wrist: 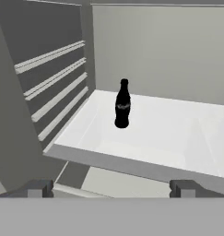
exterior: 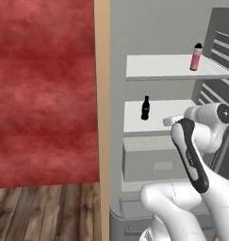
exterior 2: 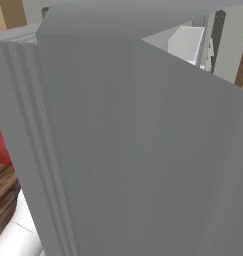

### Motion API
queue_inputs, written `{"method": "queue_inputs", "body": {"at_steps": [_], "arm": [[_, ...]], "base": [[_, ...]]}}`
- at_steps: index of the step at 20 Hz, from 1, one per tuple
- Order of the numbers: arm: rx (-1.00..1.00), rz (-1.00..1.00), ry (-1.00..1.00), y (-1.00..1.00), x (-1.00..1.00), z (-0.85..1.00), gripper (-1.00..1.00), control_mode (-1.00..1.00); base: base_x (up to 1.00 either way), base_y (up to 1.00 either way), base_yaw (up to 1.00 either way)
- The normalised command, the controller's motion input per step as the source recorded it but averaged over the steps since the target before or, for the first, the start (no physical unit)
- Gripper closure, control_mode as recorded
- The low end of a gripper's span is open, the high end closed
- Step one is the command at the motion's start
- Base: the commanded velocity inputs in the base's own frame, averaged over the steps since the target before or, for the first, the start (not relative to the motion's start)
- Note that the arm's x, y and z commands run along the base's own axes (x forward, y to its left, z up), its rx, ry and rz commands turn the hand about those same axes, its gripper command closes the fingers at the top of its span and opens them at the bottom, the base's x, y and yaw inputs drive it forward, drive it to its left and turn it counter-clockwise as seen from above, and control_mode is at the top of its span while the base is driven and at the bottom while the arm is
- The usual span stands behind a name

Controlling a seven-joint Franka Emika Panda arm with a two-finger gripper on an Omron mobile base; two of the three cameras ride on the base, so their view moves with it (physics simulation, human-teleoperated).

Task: Open the fridge, grab two sodas, and place both sodas inside the bowl with ice on the dining counter.

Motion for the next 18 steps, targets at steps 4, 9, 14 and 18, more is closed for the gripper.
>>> {"method": "queue_inputs", "body": {"at_steps": [4, 9, 14, 18], "arm": [[0.01, 0.0, -0.08, 0.0, 0.19, 0.0, -1.0, -1.0], [0.0, 0.0, -0.1, 0.03, 0.08, -0.03, -1.0, -1.0], [0.0, 0.0, 0.0, 0.0, 0.01, -0.07, -1.0, -1.0], [0.0, 0.0, 0.0, 0.0, 0.05, 0.0, -1.0, -1.0]], "base": [[0.0, 0.0, 0.0], [0.0, 0.0, 0.0], [0.0, 0.0, 0.0], [0.0, 0.0, 0.0]]}}
